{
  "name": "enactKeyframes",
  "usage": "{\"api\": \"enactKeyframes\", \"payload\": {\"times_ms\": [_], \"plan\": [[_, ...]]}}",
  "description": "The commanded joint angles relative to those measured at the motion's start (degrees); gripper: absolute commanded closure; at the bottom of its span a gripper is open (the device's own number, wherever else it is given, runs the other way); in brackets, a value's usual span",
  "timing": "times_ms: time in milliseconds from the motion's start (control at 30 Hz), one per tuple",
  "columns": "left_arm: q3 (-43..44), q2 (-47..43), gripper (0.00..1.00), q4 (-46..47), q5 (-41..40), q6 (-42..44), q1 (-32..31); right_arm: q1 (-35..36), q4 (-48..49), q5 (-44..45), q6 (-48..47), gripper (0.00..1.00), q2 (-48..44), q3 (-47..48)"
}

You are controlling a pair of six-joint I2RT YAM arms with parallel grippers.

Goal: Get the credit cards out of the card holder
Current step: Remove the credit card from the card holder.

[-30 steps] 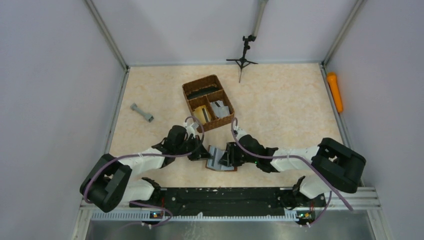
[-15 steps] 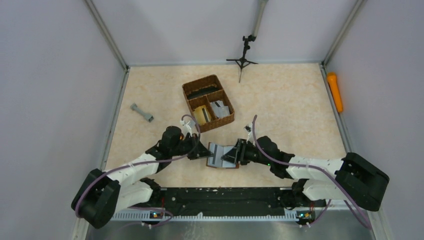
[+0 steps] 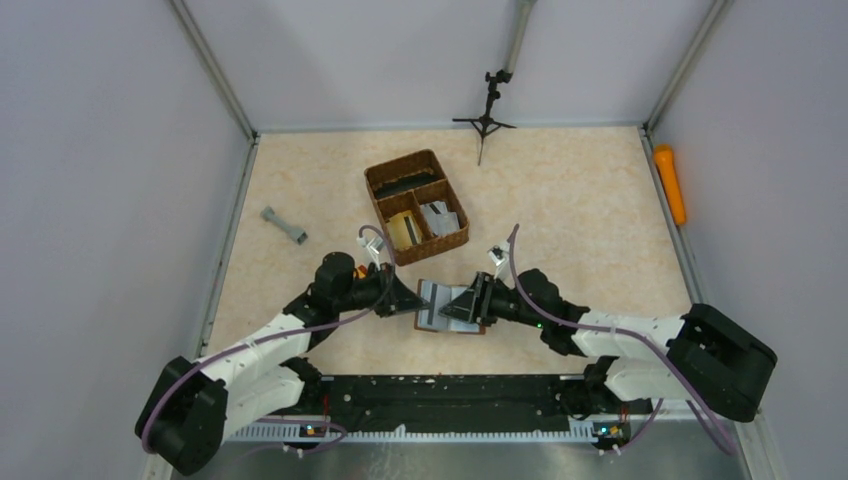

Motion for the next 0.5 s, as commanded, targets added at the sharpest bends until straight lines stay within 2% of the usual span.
{"api": "enactKeyframes", "payload": {"times_ms": [0,233,400,467], "plan": [[-0.95,-1.26,1.00,9.56,4.71,-4.22,-0.04,-0.73,6.35,-1.66,1.65,0.52,0.44,-1.18],[-1.87,-1.36,1.00,14.15,7.12,-7.21,-0.04,-1.07,17.33,-3.44,5.84,0.63,-0.79,-4.09],[-2.72,-2.50,1.00,17.16,7.74,-9.62,-0.05,-1.61,24.13,-2.28,8.08,0.63,-2.12,-7.52],[-3.09,-2.70,1.00,18.91,8.22,-10.71,-0.09,-1.72,23.65,-1.42,8.50,0.57,-2.55,-7.91]]}}
